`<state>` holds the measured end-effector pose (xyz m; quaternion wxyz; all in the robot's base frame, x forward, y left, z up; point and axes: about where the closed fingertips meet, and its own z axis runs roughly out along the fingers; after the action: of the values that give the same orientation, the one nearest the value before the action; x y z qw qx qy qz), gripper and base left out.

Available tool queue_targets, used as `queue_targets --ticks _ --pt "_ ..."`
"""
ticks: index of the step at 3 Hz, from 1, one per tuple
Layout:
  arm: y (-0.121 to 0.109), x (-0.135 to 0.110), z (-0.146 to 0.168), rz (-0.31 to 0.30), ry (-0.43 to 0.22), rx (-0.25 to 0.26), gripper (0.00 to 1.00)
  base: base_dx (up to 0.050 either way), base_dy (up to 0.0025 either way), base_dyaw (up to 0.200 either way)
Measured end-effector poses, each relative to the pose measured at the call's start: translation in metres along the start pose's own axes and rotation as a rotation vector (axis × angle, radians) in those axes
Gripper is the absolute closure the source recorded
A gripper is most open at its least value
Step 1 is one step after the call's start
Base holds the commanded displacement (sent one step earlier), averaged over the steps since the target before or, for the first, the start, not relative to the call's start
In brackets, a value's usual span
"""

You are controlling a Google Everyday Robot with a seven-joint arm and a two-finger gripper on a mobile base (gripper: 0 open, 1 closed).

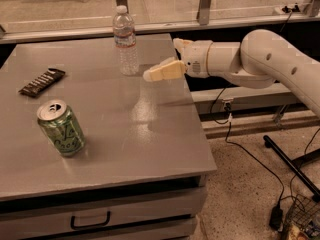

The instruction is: Knock water bottle over

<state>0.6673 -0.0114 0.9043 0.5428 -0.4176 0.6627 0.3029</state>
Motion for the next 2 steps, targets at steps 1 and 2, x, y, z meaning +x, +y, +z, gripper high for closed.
queue_targets --ticks 1,2 --pt "0.0 -0.008 0.032 -0.012 -0.022 -0.037 0.0 0.0 0.0 0.0" --pt "-0.007 -0.015 0.069 -0.036 -0.043 -0.072 0.0 0.0 0.0 0.0"
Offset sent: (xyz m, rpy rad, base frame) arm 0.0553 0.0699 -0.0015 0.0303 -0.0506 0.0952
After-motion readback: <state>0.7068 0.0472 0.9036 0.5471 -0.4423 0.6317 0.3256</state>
